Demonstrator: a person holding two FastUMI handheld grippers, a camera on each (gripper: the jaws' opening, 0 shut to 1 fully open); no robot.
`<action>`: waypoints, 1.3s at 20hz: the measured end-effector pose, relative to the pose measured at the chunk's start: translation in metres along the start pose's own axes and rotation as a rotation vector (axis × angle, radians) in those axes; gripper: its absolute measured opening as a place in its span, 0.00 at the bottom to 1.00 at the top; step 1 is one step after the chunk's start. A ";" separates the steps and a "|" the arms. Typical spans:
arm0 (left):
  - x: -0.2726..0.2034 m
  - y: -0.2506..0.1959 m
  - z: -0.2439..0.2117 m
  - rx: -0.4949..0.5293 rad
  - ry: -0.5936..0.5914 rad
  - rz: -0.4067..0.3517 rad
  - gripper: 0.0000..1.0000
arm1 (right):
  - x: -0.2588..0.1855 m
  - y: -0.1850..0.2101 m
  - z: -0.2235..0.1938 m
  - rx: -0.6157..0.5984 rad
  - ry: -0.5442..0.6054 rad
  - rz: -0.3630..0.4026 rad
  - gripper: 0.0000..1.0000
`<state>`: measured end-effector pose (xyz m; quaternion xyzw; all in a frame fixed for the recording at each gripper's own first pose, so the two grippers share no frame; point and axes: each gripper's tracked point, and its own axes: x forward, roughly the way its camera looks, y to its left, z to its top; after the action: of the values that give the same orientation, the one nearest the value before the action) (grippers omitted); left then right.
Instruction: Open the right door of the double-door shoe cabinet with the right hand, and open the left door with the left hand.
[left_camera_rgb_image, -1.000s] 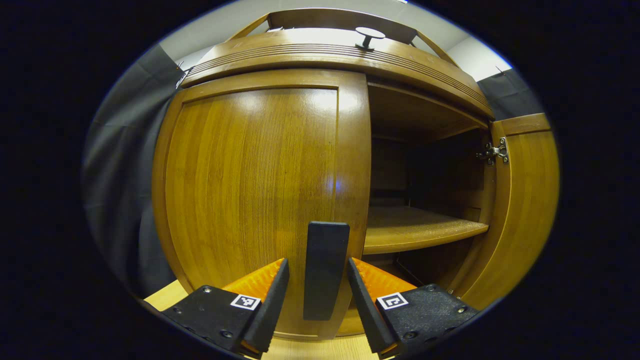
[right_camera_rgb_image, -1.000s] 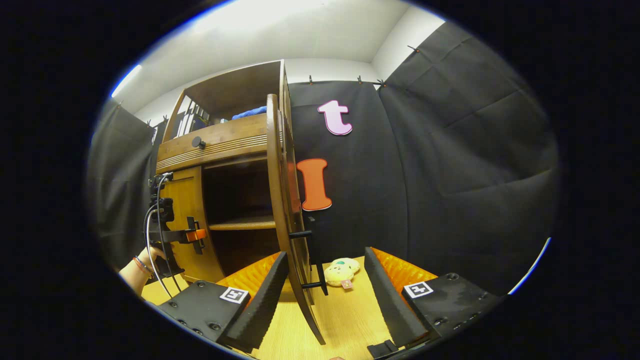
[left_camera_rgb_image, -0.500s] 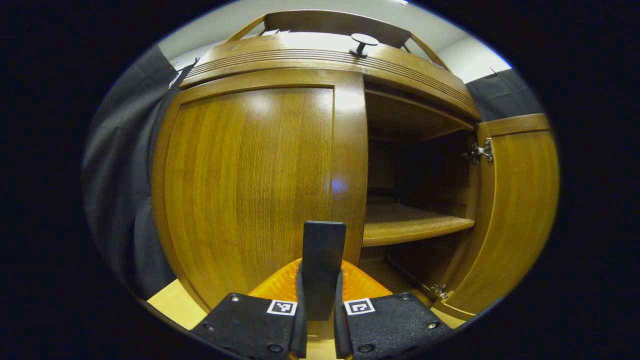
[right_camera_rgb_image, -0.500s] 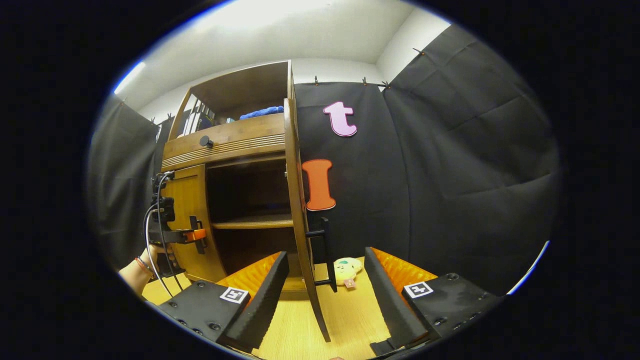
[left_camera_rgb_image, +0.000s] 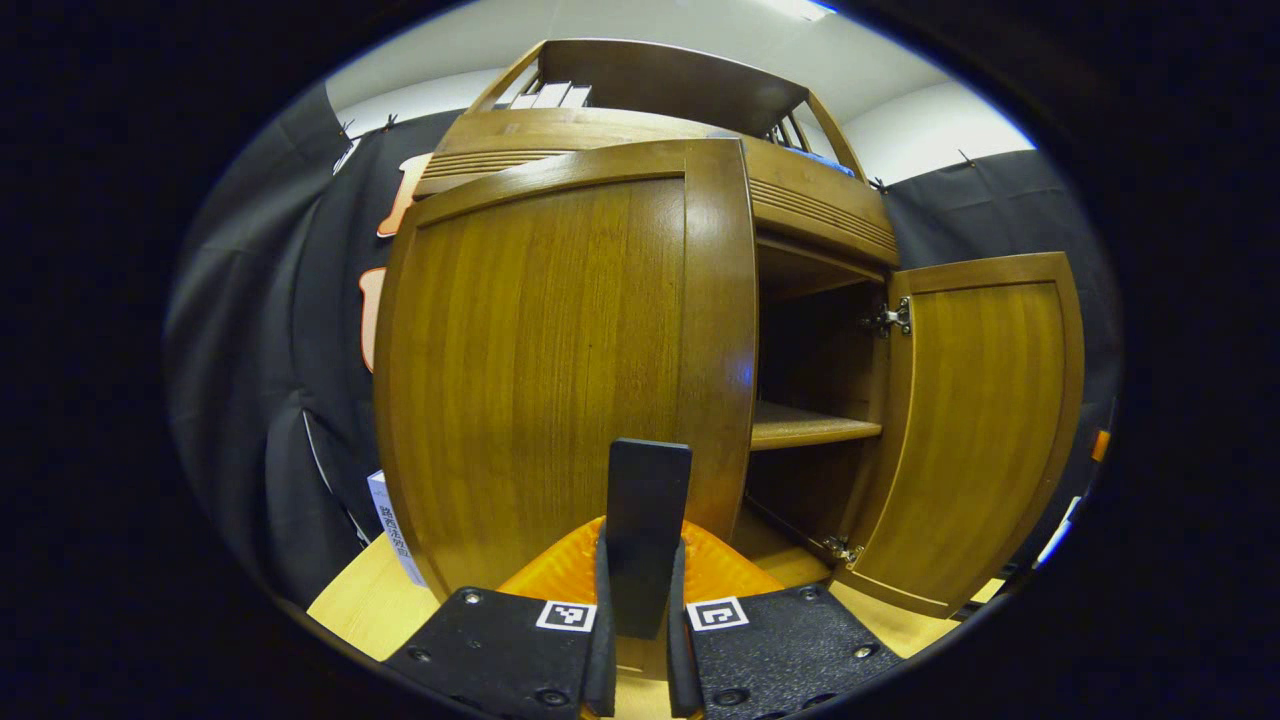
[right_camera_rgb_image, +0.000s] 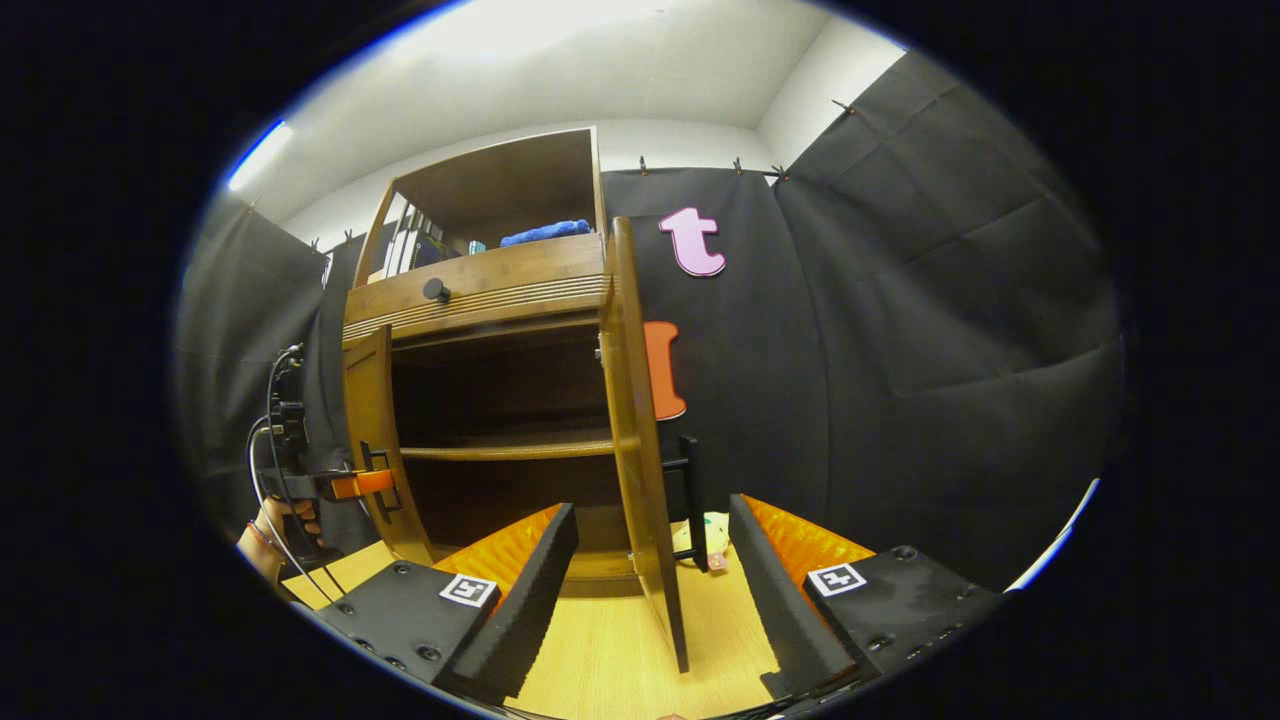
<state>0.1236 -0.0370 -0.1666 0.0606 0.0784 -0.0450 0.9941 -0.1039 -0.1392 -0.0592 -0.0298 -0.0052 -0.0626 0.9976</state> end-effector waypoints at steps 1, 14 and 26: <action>-0.010 0.004 0.001 0.003 0.001 -0.002 0.19 | -0.001 0.005 0.000 -0.001 0.003 0.006 0.98; -0.083 0.063 0.007 0.008 0.002 0.009 0.11 | -0.014 0.057 -0.001 -0.003 0.011 0.071 0.98; -0.126 0.140 0.014 0.049 0.006 0.118 0.08 | -0.010 0.098 -0.009 -0.010 0.024 0.122 0.98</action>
<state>0.0161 0.1097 -0.1163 0.0896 0.0763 0.0121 0.9930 -0.1016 -0.0417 -0.0744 -0.0341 0.0090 -0.0020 0.9994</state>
